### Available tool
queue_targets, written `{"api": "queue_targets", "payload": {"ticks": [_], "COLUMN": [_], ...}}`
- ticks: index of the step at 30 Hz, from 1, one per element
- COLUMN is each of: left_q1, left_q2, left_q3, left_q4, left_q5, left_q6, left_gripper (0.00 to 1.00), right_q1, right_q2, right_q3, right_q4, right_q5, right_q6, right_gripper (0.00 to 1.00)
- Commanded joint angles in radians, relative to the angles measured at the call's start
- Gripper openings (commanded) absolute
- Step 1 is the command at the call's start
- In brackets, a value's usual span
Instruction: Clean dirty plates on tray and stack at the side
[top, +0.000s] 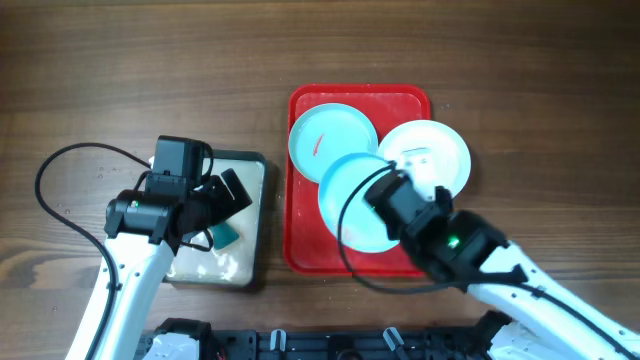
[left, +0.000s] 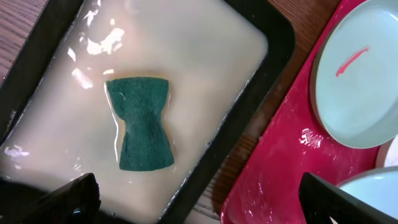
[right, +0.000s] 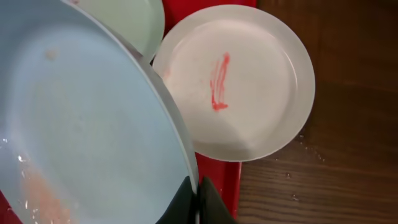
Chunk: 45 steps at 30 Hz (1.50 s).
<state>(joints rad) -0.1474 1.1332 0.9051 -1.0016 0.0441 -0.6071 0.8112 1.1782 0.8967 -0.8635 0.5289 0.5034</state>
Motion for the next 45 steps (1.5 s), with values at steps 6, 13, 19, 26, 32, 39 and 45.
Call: {"api": "queue_targets", "payload": {"ticks": [6, 13, 19, 26, 32, 39, 45], "left_q1": [0.005, 0.005, 0.005, 0.005, 0.005, 0.005, 0.005], "left_q2": [0.000, 0.000, 0.000, 0.000, 0.000, 0.000, 0.000], "left_q3": [0.019, 0.019, 0.019, 0.019, 0.019, 0.019, 0.019], "left_q4": [0.003, 0.003, 0.003, 0.003, 0.003, 0.003, 0.003], "left_q5": [0.011, 0.011, 0.012, 0.011, 0.011, 0.011, 0.011], "left_q6": [0.005, 0.005, 0.005, 0.005, 0.005, 0.005, 0.005], "left_gripper": [1.00, 1.00, 1.00, 1.00, 1.00, 1.00, 1.00], "right_q1": [0.269, 0.359, 0.388, 0.436, 0.436, 0.439, 0.435], "right_q2": [0.049, 0.051, 0.051, 0.051, 0.051, 0.051, 0.062], "right_q3": [0.020, 0.020, 0.019, 0.019, 0.019, 0.014, 0.011], "right_q4": [0.144, 0.246, 0.246, 0.308, 0.452, 0.451, 0.407], "right_q5": [0.455, 0.584, 0.576, 0.660, 0.754, 0.753, 0.599], "right_q6": [-0.182, -0.346, -0.406, -0.497, -0.612, -0.612, -0.545], "right_gripper": [0.04, 0.04, 0.04, 0.04, 0.04, 0.04, 0.04]}}
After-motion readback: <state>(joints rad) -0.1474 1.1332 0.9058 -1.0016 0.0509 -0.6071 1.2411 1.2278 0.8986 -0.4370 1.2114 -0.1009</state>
